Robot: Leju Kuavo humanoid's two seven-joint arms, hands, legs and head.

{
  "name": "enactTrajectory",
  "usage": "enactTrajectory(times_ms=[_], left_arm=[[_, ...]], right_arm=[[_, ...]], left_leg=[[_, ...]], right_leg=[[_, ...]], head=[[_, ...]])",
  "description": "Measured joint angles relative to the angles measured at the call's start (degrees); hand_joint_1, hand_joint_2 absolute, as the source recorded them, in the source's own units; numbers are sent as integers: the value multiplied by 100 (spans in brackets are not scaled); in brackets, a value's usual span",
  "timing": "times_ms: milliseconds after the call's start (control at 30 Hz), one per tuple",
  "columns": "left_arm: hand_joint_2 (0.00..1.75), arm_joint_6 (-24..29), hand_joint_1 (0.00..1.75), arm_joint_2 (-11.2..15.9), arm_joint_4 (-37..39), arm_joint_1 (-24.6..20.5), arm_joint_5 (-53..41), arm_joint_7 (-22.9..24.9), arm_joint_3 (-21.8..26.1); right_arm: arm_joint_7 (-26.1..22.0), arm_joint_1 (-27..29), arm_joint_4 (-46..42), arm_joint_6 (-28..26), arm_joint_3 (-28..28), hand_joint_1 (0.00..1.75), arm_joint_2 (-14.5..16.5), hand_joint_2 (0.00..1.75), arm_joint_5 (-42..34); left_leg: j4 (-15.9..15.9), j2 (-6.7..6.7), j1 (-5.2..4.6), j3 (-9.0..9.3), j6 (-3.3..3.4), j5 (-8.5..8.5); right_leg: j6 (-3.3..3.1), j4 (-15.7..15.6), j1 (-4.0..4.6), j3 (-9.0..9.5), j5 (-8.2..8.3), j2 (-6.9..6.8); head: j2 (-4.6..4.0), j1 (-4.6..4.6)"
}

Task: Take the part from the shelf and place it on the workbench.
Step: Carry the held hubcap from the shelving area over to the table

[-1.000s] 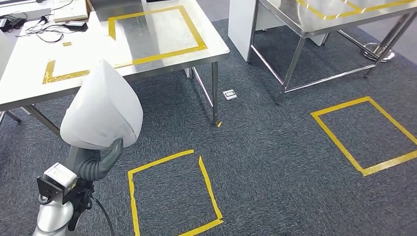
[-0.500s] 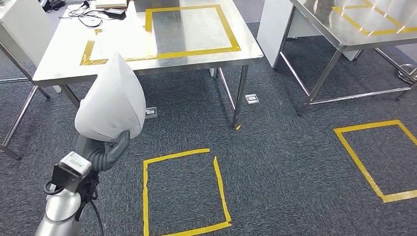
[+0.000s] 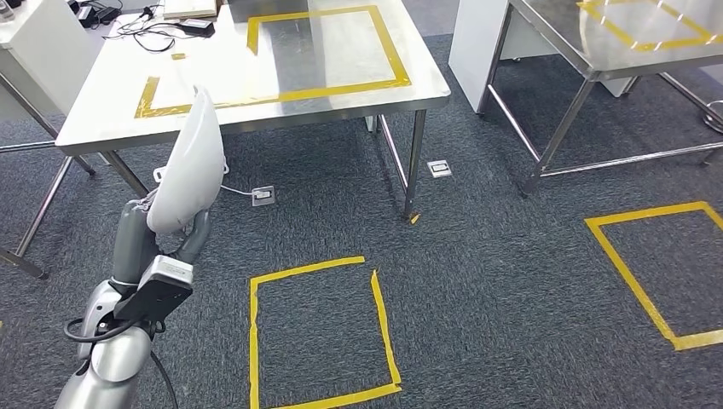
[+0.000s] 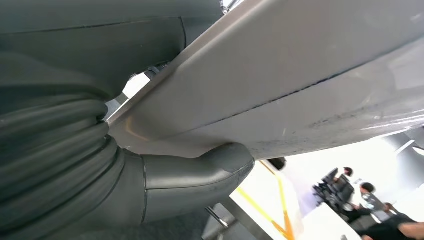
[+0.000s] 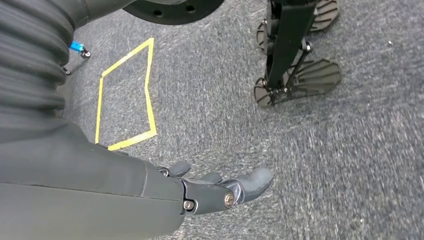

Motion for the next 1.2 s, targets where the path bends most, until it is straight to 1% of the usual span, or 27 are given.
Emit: enactTrajectory(times_ms=[100, 167, 200, 233, 300, 333, 367, 400, 467, 500, 533, 567, 633, 700, 733, 767, 833, 867, 900, 933, 967, 1000, 1067, 1100, 1133, 1167, 1200], left_arm=[[175, 139, 175, 49, -21, 71, -285, 86, 31], [175, 264, 175, 78, -26, 118, -468, 114, 85], [175, 330, 175, 94, -19, 136, -535, 117, 115], [175, 394, 175, 111, -9, 149, -582, 114, 144], [175, 528, 175, 156, 23, 185, -670, 97, 202], [175, 594, 175, 178, 44, 218, -726, 93, 231], [175, 651, 175, 201, 63, 256, -784, 97, 256], [175, 696, 175, 225, 82, 290, -846, 115, 274], [175, 745, 175, 268, 105, 327, -964, 172, 295], [175, 762, 175, 290, 114, 331, -1013, 203, 304], [175, 775, 175, 312, 121, 331, -1050, 228, 314], [175, 788, 175, 328, 127, 333, -1078, 246, 322], [175, 805, 175, 366, 143, 349, -1112, 265, 343], [175, 814, 175, 409, 166, 351, -1134, 268, 361], [175, 818, 175, 427, 181, 334, -1142, 267, 363], [175, 821, 175, 438, 199, 313, -1150, 267, 362], [175, 823, 175, 447, 245, 284, -1175, 268, 352], [175, 823, 175, 450, 270, 282, -1196, 273, 346], [175, 823, 175, 454, 295, 279, -1222, 281, 339], [175, 822, 175, 458, 317, 270, -1252, 295, 331], [175, 822, 175, 462, 335, 253, -1283, 310, 321], [175, 820, 175, 466, 353, 229, -1313, 331, 310], [175, 805, 175, 469, 390, 171, -1370, 370, 280], [175, 795, 175, 469, 405, 146, -1402, 385, 264], [175, 787, 175, 468, 418, 118, -1440, 397, 249], [175, 782, 175, 461, 425, 96, -1478, 407, 234], [175, 782, 175, 453, 433, 66, -1513, 414, 220]], right_arm=[[-14, 2, 0, 39, 0, 0, 11, 175, 73], [-32, 8, 0, 85, 1, 0, 0, 175, 133], [-40, 8, 0, 112, 1, 0, -9, 175, 159], [-42, 3, 0, 132, 2, 0, -18, 175, 179], [-39, -1, 1, 170, 4, 0, -32, 175, 219], [-32, 0, 1, 182, 7, 0, -43, 175, 238], [-22, 3, 2, 190, 11, 0, -55, 175, 258], [-13, 4, 2, 195, 14, 0, -69, 175, 272], [2, 3, 2, 194, 19, 0, -89, 175, 293], [3, -1, 4, 193, 21, 0, -95, 175, 296], [6, -7, 5, 192, 26, 0, -95, 175, 299], [14, -11, 7, 184, 33, 0, -95, 175, 300], [36, -10, 9, 155, 45, 0, -93, 175, 300], [60, -4, 9, 112, 48, 0, -87, 175, 289], [73, -6, 9, 91, 48, 0, -84, 175, 275], [83, -9, 9, 70, 48, 0, -80, 175, 259], [95, -13, 9, 44, 48, 0, -78, 175, 236], [96, -13, 9, 38, 48, 0, -76, 175, 233], [97, -12, 9, 33, 48, 0, -73, 175, 230], [97, -11, 9, 30, 48, 0, -66, 175, 228], [97, -10, 9, 26, 48, 0, -58, 175, 225], [96, -10, 10, 23, 48, 0, -46, 175, 221], [95, -21, 12, 20, 48, 0, -29, 175, 215], [93, -26, 13, 20, 48, 0, -23, 175, 213], [88, -33, 13, 20, 48, 0, -22, 175, 211], [81, -35, 13, 20, 48, 0, -22, 175, 209], [73, -35, 13, 21, 48, 0, -21, 175, 208]], left_leg=[[-53, -2, -9, -12, 33, -26], [-160, -2, 17, 86, 73, -17], [-194, 1, 35, 147, 86, -6], [-211, 6, 51, 189, 93, 8], [-199, 12, 61, 187, 95, 15], [-185, 11, 67, 180, 87, 9], [-168, 8, 76, 176, 71, -8], [-144, 3, 94, 174, 45, -33], [-65, -11, 145, 172, -35, -103], [-17, -18, 163, 166, -84, -141], [16, -27, 169, 154, -133, -174], [35, -34, 164, 136, -182, -205], [85, -46, 158, 146, -260, -217], [246, 19, 166, 128, -300, -251], [424, 74, 164, 27, -302, -317], [706, 129, 157, -140, -301, -414], [1366, 177, 143, -601, -294, -633], [1562, 181, 139, -784, -287, -689], [1581, 184, 134, -887, -272, -668], [1409, 188, 125, -895, -248, -549], [1102, 199, 111, -838, -214, -331], [747, 221, 89, -776, -176, -31], [305, 261, 37, -671, -106, 303], [224, 265, 20, -640, -72, 337], [210, 253, 14, -584, -37, 265], [172, 229, 23, -504, 4, 252], [130, 214, 34, -411, 45, 211]], right_leg=[[35, 5, -8, 38, 65, -5], [81, 85, -4, 49, 115, -11], [103, 185, 0, 6, 62, -14], [118, 360, -4, -70, -77, -17], [168, 930, -28, -346, -427, -20], [201, 1195, -47, -489, -546, -20], [234, 1325, -67, -574, -571, -20], [261, 1251, -85, -564, -484, -21], [307, 651, -120, -315, -138, -9], [304, 343, -116, -193, -63, 10], [269, 157, -106, -117, -78, 20], [217, 83, -91, -85, -113, 29], [67, 107, -76, -57, -147, 6], [-44, 99, -76, 40, -132, -15], [-89, 96, -70, 94, -154, -26], [-123, 92, -62, 135, -185, -39], [-160, 92, -40, 221, -268, -62], [-164, 92, -32, 278, -319, -67], [-160, 91, -26, 350, -379, -66], [-150, 90, -24, 434, -444, -66], [-136, 86, -24, 525, -516, -65], [-116, 88, -20, 608, -591, -67], [-49, 44, -10, 723, -722, -69], [-5, 27, -1, 771, -742, -75], [42, 16, 3, 816, -724, -80], [84, 73, -1, 828, -676, -88], [112, 257, -1, 776, -579, -86]], head=[[0, 2], [0, 5], [0, 12], [0, 17], [0, 28], [0, 30], [0, 30], [0, 30], [0, 31], [0, 36], [0, 40], [0, 45], [0, 45], [0, 37], [0, 32], [0, 28], [0, 27], [0, 27], [0, 27], [0, 27], [0, 26], [0, 24], [0, 15], [0, 13], [0, 12], [0, 16], [0, 21]])
